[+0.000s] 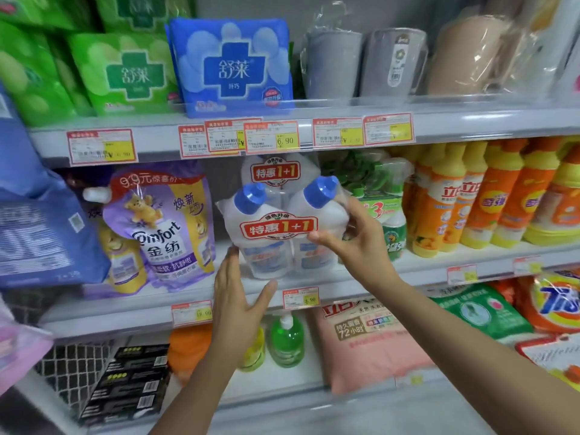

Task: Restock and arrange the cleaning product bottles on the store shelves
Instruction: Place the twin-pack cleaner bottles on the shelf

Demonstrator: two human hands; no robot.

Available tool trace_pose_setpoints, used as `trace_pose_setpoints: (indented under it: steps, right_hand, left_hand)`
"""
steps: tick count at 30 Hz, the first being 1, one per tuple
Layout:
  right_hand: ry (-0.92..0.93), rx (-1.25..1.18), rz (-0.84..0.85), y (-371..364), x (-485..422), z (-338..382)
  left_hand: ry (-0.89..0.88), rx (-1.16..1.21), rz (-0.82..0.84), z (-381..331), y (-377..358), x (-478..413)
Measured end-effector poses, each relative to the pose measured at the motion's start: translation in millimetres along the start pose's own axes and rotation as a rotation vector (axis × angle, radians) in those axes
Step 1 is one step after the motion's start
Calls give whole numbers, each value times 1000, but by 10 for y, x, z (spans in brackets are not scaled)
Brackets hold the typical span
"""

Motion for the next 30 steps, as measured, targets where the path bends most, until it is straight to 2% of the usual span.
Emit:
trace_pose_setpoints:
  steps: [5,10,16,19,22,25,28,30]
  right_hand:
    - [31,-99,-29,222,6,278]
    - [-57,-256,-90,535,113,409]
    - [-427,-219,-1,1112,401,242]
    - [-602,-284,84,1525,683,84]
    - [-788,-203,180,1826,982,-72]
    - [-791,-166,235,1963,1117,-101]
    - [-743,-242,150,2083,1084,-42]
    - [-716,-302,116,2178,1058,-24]
  left_hand:
    - [36,299,90,-407,77,-16]
    - [103,404,256,-655,-171,254]
    - [173,475,182,-913,-656,752]
    - [251,534,228,-1068,-778,832]
    - [298,507,262,-1215,-882,939]
    - [344,461,314,-1354,-985,1038]
    - [402,425,383,-1334,-1036,888]
    - [434,517,402,-1285,-1063,767]
Point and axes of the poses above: each hand's wrist, its own x-axis away from the middle knuckle, its own y-axis out of the back of the hand, z = x × y, the point moved 2 cm from there along -x, towards the middle knuckle, and after that the axes turned 13 degrees about -x, right-handed, at the moved point
